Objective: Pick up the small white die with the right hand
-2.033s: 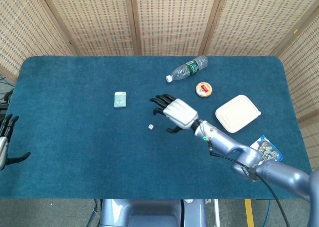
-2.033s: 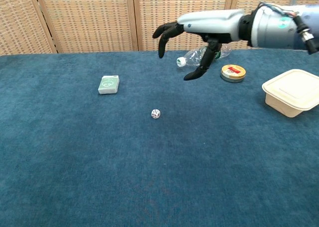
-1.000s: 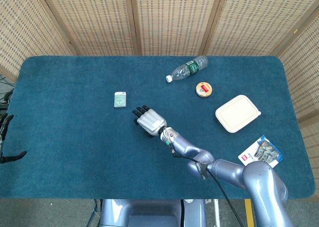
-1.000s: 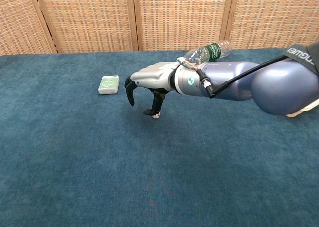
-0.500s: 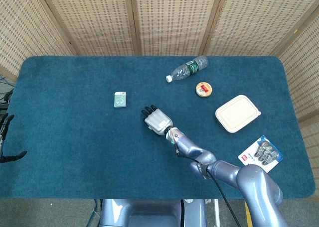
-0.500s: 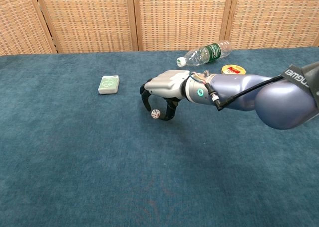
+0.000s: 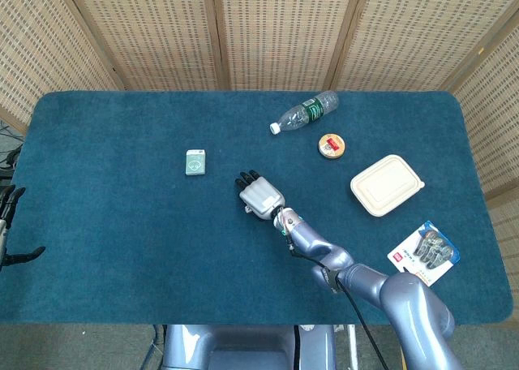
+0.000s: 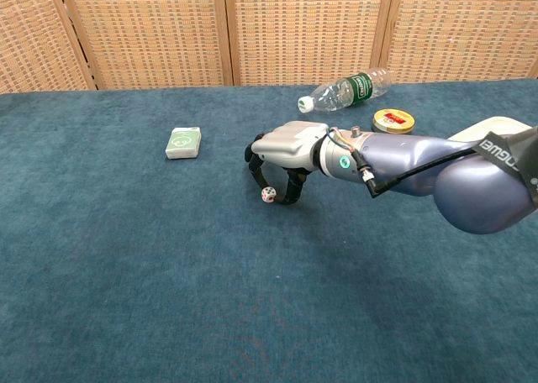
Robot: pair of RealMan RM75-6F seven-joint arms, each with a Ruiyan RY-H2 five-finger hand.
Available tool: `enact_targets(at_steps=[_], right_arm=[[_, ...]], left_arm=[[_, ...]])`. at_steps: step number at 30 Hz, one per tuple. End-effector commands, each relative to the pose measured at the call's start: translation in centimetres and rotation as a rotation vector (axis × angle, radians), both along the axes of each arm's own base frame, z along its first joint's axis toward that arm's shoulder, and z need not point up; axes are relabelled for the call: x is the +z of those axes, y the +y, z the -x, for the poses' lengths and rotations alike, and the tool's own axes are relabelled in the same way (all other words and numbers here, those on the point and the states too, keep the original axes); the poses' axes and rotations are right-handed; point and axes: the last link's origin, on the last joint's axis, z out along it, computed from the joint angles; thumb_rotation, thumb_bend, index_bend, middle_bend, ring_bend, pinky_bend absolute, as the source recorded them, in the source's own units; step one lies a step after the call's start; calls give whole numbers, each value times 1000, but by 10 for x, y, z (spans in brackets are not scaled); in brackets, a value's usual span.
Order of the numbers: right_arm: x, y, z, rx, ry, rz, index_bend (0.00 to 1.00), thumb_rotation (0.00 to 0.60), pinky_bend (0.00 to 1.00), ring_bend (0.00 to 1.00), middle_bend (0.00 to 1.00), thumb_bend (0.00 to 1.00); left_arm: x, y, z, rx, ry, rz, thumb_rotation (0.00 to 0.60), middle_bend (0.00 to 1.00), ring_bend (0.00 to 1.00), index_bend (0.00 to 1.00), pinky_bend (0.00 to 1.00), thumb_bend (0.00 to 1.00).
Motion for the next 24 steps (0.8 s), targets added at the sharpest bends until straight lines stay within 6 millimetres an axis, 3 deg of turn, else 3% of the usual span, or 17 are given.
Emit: enact_targets(at_steps=[1, 4, 7, 14, 16, 19, 21, 23, 24], right_arm=[[5, -2, -1, 0, -24, 10, 530, 600, 98, 31, 142, 451], [19, -5, -3, 9, -64, 25, 530, 600, 98, 31, 142, 452], [47, -6, -6, 36, -122, 49, 530, 600, 98, 31, 143, 452], [130, 2, -7, 101, -203, 129, 530, 600, 111, 43, 146, 451], [163, 6, -8, 120, -213, 184, 530, 600, 113, 44, 146, 452], [189, 10, -8, 117, -206, 219, 530, 600, 114, 44, 146, 451], [198, 12, -9, 104, -199, 232, 450, 600, 115, 44, 146, 428], [201, 13, -6, 66, -193, 232, 164, 600, 115, 45, 131, 320], [201, 13, -5, 51, -191, 227, 81, 600, 115, 46, 121, 283]], left_arm=[[0, 0, 0, 2, -2, 3, 600, 0, 0, 0, 0, 0], [0, 0, -1, -3, -4, 3, 600, 0, 0, 0, 0, 0], [-1, -1, -2, -9, -8, 8, 600, 0, 0, 0, 0, 0], [-2, -4, -5, -28, -15, 21, 600, 0, 0, 0, 0, 0], [-3, -4, -7, -37, -17, 28, 600, 0, 0, 0, 0, 0], [-4, -5, -7, -40, -15, 40, 600, 0, 0, 0, 0, 0], [-5, -5, -7, -40, -14, 46, 600, 0, 0, 0, 0, 0], [-4, -6, -8, -44, -18, 40, 600, 0, 0, 0, 0, 0], [-4, -7, -8, -46, -19, 38, 600, 0, 0, 0, 0, 0]])
